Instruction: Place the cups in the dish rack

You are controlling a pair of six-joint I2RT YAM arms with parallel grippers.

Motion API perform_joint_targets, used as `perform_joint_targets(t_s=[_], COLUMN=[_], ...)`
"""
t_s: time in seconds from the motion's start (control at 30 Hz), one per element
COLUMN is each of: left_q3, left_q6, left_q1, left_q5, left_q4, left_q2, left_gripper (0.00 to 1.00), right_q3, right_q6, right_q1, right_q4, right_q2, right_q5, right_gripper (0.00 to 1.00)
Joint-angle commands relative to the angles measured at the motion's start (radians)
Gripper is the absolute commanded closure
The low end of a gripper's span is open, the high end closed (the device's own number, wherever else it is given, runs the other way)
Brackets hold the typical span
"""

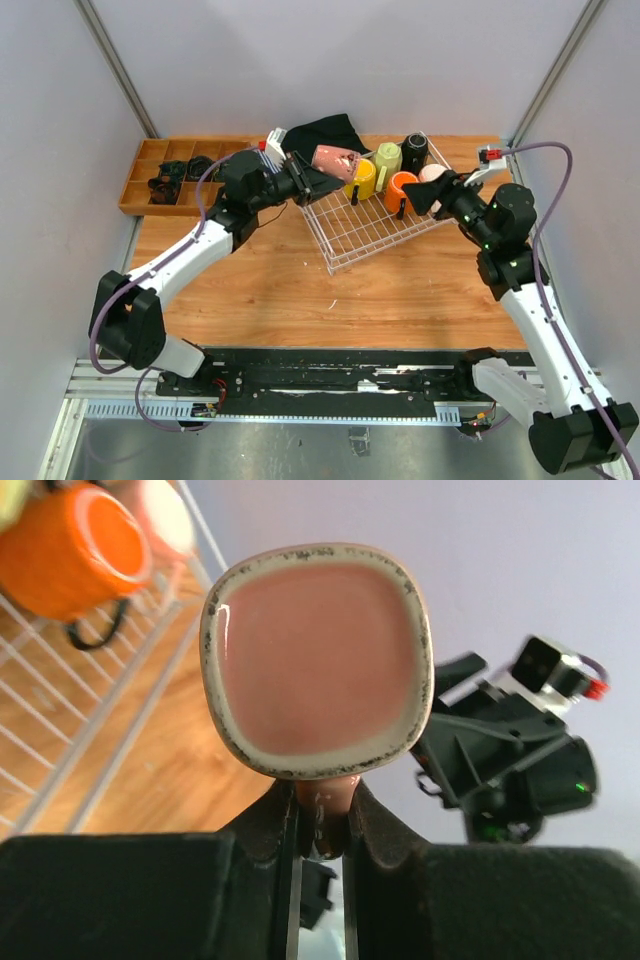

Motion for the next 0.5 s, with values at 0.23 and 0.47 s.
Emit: perform_joint_targets(t_s=[0.23,0.47], left_q3=[0.305,0.545], left_q6=[0.478,0.588], left_q1=[-0.014,-0.071], left_q5=[-0.318,-0.536], left_q4=[-0.553,-0.783], left_q2=[0.158,0.339], left_gripper=[1.0,0.99], right_q3=[0.051,0.099], right_q6=[-0.12,-0.172], right_q1=[-0.086,-0.094], right_q4=[-0.242,-0.326], right_q2=[-0.099,-0.091], right_q5=[0.045,0.078], right_gripper=[0.33,0.33])
